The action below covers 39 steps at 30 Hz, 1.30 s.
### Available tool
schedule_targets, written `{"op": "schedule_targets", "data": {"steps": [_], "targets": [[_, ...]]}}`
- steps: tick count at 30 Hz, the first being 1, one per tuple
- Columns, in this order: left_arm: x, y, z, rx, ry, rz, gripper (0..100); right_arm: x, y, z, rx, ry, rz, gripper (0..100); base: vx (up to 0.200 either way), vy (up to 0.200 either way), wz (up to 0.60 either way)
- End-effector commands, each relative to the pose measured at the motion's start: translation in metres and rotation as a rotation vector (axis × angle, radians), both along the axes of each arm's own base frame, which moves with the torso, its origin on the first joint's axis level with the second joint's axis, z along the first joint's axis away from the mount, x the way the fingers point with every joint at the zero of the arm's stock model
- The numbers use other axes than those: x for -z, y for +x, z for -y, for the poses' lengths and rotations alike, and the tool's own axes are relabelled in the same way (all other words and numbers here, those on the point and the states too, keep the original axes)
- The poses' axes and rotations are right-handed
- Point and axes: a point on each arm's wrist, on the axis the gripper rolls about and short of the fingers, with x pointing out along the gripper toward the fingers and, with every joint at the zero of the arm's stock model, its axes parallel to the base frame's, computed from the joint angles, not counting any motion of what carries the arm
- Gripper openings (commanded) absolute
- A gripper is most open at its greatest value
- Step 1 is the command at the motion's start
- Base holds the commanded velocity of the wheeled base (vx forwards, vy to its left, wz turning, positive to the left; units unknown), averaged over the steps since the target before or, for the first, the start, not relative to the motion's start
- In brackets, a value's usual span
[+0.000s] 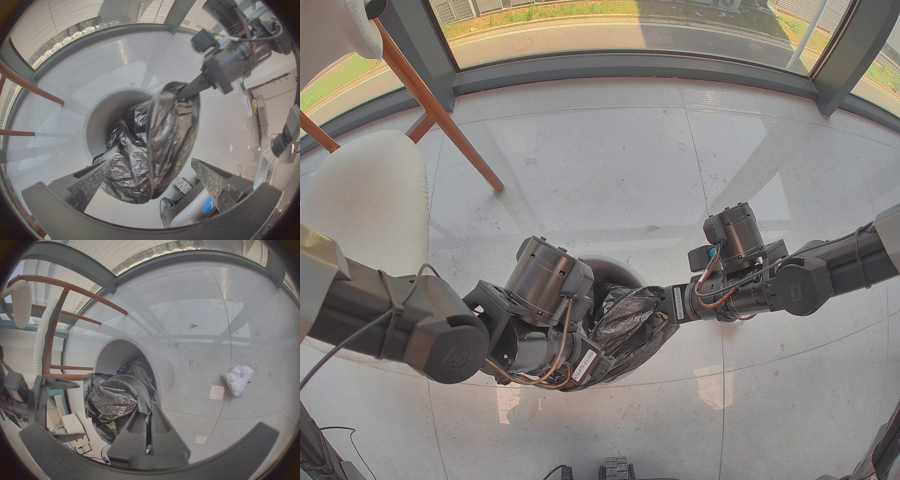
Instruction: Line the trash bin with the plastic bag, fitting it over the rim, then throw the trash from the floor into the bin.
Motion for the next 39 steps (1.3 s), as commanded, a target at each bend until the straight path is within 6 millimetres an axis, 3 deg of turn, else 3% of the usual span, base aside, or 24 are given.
{"op": "schedule_targets", "data": {"steps": [1,10,21,22,34,39], "targets": [[0.013,0.013,-0.005,-0.016,0.026,-0.025,100,-0.003,-0.001,0.001,0.001,0.003,0.004,0,0.000,0.000,0.00],[0.021,0.037,-0.017,-0.081,0.001,0.004,100,-0.004,-0.003,0.001,-0.003,0.002,0.007,0,0.000,0.000,0.00],[0.030,0.030,-0.021,-0.080,0.024,-0.027,100,-0.005,-0.001,0.002,0.001,0.005,0.012,0,0.000,0.000,0.00],[0.030,0.031,-0.021,-0.080,0.023,-0.025,0,-0.005,-0.001,0.002,0.001,0.004,0.011,0,0.000,0.000,0.00],[0.034,0.030,-0.021,-0.070,0.020,-0.043,0,-0.010,-0.002,0.004,0.004,0.012,0.024,0,0.000,0.000,0.00],[0.018,0.043,-0.023,-0.102,-0.037,0.019,0,-0.012,-0.003,0.006,0.010,0.015,0.026,0,0.000,0.000,0.00]]}}
